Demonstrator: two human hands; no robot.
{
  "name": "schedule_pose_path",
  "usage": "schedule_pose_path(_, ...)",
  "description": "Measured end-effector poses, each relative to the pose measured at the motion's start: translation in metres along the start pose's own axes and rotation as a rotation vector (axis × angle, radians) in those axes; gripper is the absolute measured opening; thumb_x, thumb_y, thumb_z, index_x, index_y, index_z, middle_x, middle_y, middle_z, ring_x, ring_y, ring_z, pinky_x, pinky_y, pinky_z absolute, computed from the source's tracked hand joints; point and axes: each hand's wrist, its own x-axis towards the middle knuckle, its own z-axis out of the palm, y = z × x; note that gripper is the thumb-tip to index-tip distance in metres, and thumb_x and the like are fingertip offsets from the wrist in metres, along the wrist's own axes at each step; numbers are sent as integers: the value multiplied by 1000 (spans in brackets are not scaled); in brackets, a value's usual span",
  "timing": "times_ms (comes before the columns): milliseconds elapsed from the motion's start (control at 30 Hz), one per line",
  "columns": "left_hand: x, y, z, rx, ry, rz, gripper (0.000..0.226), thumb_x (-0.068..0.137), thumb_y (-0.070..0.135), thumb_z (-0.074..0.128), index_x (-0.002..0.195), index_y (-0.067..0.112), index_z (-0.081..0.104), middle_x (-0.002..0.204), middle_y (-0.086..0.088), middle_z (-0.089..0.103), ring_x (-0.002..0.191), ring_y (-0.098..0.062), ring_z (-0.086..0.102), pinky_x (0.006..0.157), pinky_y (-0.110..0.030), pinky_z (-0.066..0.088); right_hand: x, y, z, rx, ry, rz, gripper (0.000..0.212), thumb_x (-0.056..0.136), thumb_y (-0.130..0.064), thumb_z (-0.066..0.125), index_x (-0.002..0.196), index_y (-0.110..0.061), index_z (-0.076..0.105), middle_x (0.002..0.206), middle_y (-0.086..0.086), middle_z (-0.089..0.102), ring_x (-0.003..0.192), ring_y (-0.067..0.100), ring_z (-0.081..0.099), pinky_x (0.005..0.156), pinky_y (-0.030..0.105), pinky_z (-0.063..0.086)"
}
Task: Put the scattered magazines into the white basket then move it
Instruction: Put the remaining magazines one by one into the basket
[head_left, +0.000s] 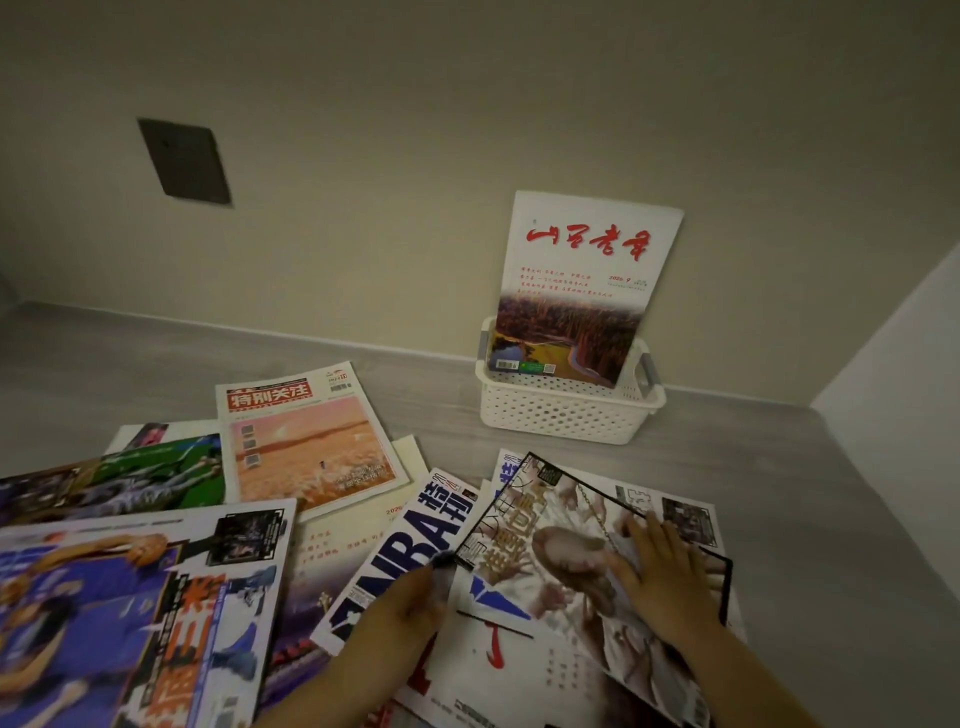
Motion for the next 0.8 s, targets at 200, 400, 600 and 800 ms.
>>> schedule_pose_path(200, 13, 9, 36, 36, 111, 76, 43, 92, 17, 41, 134, 18, 31, 139, -4, 44, 124, -20, 44, 63, -4, 36, -19, -3, 11, 61, 28, 41, 61, 92, -52, 17, 142, -26, -6, 155, 5, -12, 141, 24, -13, 114, 45, -6)
schedule_pose_path(400, 14, 23, 52, -490, 235, -44, 60, 85, 12, 56, 137, 12, 27, 133, -16, 47, 117, -32, 47, 85, -33, 34, -24, 0, 14, 125, 52, 39, 62, 92, -52, 17, 142, -25, -7, 154, 7, -14, 141, 25, -16, 113, 46, -10)
schedule_pose_path(600, 15, 38, 68, -120, 130, 9, 25, 83, 4, 52, 105, 2, 41, 81, -11, 58, 60, -14, 50, 46, -18, 38, -24, 1, 14, 163, 76, 46, 62, 91, -53, 19, 142, -26, -5, 154, 6, -12, 141, 25, -16, 113, 46, -11)
schedule_pose_path(800, 21, 65, 65, -214, 102, 210, 29, 84, -7, 44, 101, 16, 37, 75, 3, 51, 75, -18, 54, 68, -27, 48, -19, 7, 0, 418, 151, 69, 61, 87, -51, 41, 138, -25, 20, 152, 5, 17, 141, 25, 10, 116, 45, 6)
